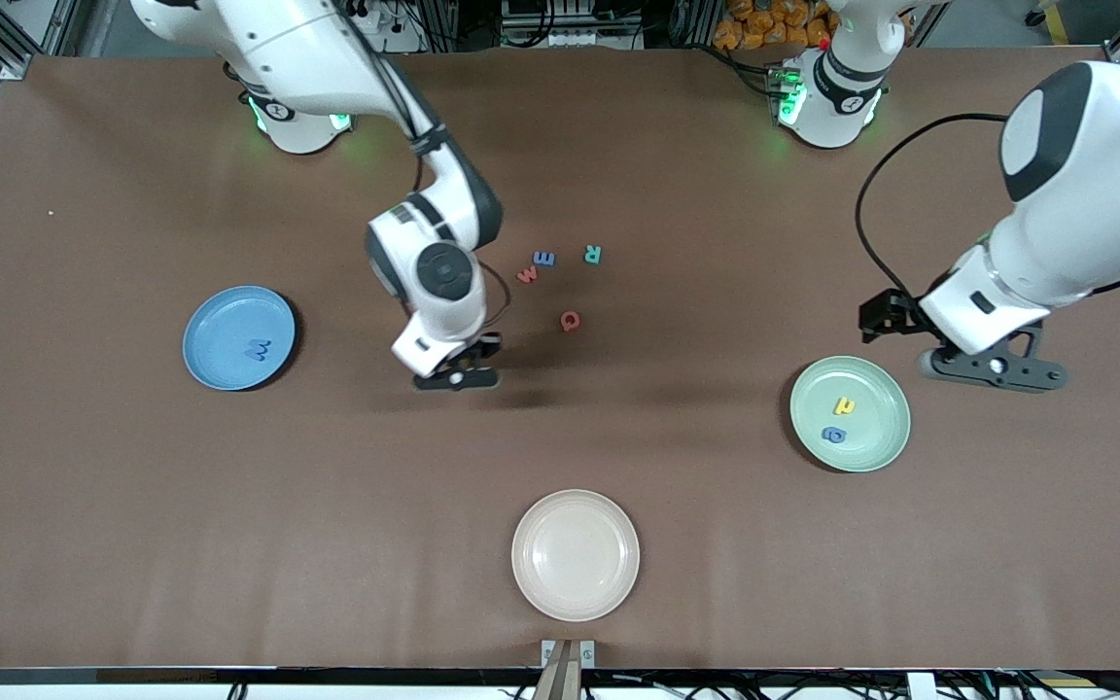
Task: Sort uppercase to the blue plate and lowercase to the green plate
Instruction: 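Release the H onto the blue plate while the left gripper returns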
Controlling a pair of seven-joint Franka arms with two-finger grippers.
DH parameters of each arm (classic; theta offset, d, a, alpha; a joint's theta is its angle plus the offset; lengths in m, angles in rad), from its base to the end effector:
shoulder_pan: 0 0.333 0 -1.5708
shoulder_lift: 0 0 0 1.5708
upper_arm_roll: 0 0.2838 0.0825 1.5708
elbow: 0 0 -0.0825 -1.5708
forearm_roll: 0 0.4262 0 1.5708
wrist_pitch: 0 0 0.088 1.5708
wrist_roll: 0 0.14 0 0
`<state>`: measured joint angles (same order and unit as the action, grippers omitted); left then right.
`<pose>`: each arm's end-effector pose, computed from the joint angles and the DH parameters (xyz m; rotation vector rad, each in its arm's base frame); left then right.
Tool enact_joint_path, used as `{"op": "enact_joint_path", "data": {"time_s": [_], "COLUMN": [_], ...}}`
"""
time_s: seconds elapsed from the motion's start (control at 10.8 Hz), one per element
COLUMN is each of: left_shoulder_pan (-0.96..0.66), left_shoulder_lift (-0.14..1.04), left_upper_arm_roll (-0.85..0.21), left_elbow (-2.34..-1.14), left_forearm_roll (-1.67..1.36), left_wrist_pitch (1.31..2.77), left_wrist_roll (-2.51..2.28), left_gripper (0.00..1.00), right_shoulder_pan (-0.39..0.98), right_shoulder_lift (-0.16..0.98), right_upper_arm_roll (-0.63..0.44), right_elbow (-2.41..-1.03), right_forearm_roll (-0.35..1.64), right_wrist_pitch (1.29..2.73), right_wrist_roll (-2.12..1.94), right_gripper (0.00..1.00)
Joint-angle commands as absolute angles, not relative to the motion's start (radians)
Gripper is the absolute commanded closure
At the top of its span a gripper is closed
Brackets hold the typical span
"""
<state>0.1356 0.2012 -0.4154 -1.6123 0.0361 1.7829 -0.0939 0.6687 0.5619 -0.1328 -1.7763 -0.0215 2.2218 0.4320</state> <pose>0.6325 -0.1632 0.4399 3.0856 -0.2891 -0.0335 0.5656 0.3345 0.1466 3.0036 0.2018 -0.0877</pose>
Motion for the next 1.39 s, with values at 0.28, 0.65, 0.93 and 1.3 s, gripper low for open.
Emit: {"op": "enact_joint_path", "data": {"time_s": [0.28,0.65,0.93,1.3], "left_shoulder_pan": [0.003,-0.098,-0.247,-0.362], "left_shoulder_lift": [0.231,0.337,0.435,0.583], "left_upper_arm_roll": [-0.573,-0.652,-0.646,-0.657], "left_elbow": [-1.652,-1.663,-1.651,-1.655], "left_forearm_roll": [-0.005,0.008,0.092,0.273], "left_wrist_pitch": [1.776,1.919,2.025,2.136], "left_wrist_roll": [-0.365,-0.522,-0.712,-0.507], "left_gripper": [0.00,0.00,0.00,0.00], "right_shoulder_pan": [0.637,0.629,0.594,0.531], "right_shoulder_lift": [0.468,0.423,0.407,0.411], "right_upper_arm_roll": [-0.334,-0.517,-0.583,-0.591], "right_elbow": [-1.880,-2.000,-2.100,-2.207], "right_forearm_roll": [-0.029,-0.029,-0.028,-0.028], "right_wrist_pitch": [2.186,2.192,2.203,2.321], "right_wrist_roll": [0.036,-0.230,-0.368,-0.429], "right_gripper": [0.84,0.84,0.83,0.54]}}
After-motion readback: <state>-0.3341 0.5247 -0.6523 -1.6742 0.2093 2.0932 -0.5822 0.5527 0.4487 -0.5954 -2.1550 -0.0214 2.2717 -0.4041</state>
